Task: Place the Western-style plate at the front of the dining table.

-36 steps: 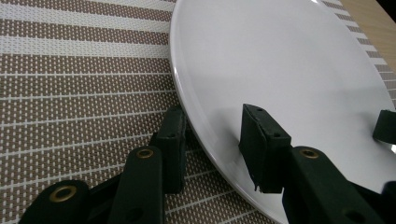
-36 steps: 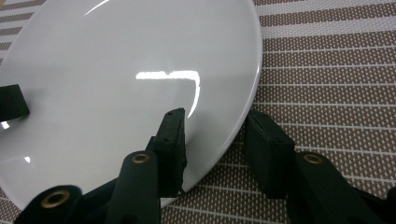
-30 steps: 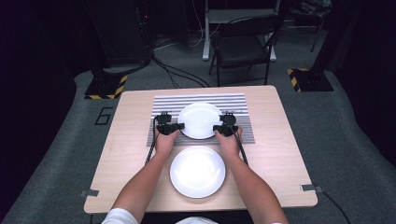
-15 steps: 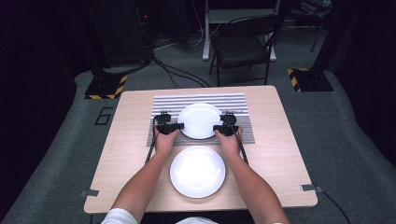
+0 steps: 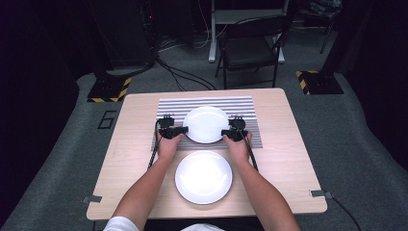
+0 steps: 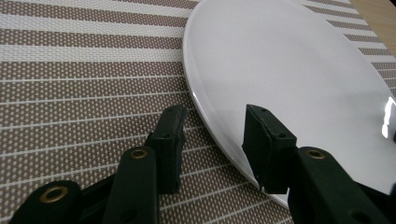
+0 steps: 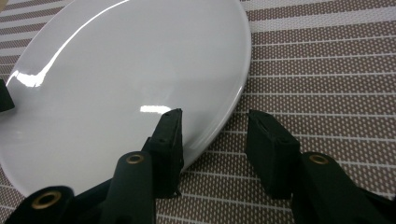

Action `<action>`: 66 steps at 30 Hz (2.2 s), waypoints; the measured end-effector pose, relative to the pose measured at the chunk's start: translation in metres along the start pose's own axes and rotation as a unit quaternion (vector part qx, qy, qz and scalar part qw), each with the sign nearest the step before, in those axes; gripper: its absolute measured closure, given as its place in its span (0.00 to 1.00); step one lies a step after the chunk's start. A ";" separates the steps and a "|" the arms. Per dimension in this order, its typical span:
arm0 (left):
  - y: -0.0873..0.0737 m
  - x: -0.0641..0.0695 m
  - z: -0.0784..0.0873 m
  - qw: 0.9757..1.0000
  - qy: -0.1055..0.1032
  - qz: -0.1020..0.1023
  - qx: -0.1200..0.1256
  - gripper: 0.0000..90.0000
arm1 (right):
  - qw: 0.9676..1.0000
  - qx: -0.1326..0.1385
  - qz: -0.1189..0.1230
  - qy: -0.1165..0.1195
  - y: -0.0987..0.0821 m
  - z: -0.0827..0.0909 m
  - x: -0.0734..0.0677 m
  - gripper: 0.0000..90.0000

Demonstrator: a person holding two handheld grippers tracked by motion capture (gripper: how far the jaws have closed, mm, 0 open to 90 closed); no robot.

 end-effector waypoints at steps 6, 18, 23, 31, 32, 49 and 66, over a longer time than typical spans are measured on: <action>0.002 0.001 0.011 1.000 -0.005 -0.008 0.001 0.62 | 1.000 0.016 0.005 0.000 0.000 0.013 0.005 0.59; 0.000 0.003 0.030 0.999 -0.019 -0.035 0.002 0.54 | 0.997 0.037 0.061 0.017 -0.004 0.041 0.004 0.51; -0.002 0.001 0.041 0.999 -0.026 -0.042 0.008 0.48 | 0.996 0.031 0.080 0.026 -0.009 0.048 0.005 0.48; -0.012 0.006 0.058 0.998 -0.038 -0.054 0.013 0.42 | 0.993 0.031 0.112 0.037 -0.021 0.065 0.005 0.43; -0.014 0.007 0.060 0.998 -0.038 -0.058 0.010 0.41 | 0.992 0.031 0.116 0.038 -0.023 0.066 0.004 0.41; -0.041 0.013 0.094 0.993 -0.052 -0.101 0.018 0.41 | 0.985 0.021 0.150 0.081 -0.054 0.090 -0.006 0.38; -0.068 0.008 0.108 0.992 -0.048 -0.116 0.014 0.40 | 0.985 0.021 0.145 0.089 -0.082 0.102 0.008 0.38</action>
Point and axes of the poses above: each handheld gripper's, and its own axes: z roughly backward along the jaws, y roughly out of its top, x roughly to its right, the point moved 5 cm from there along -z, roughly forward along the jaws
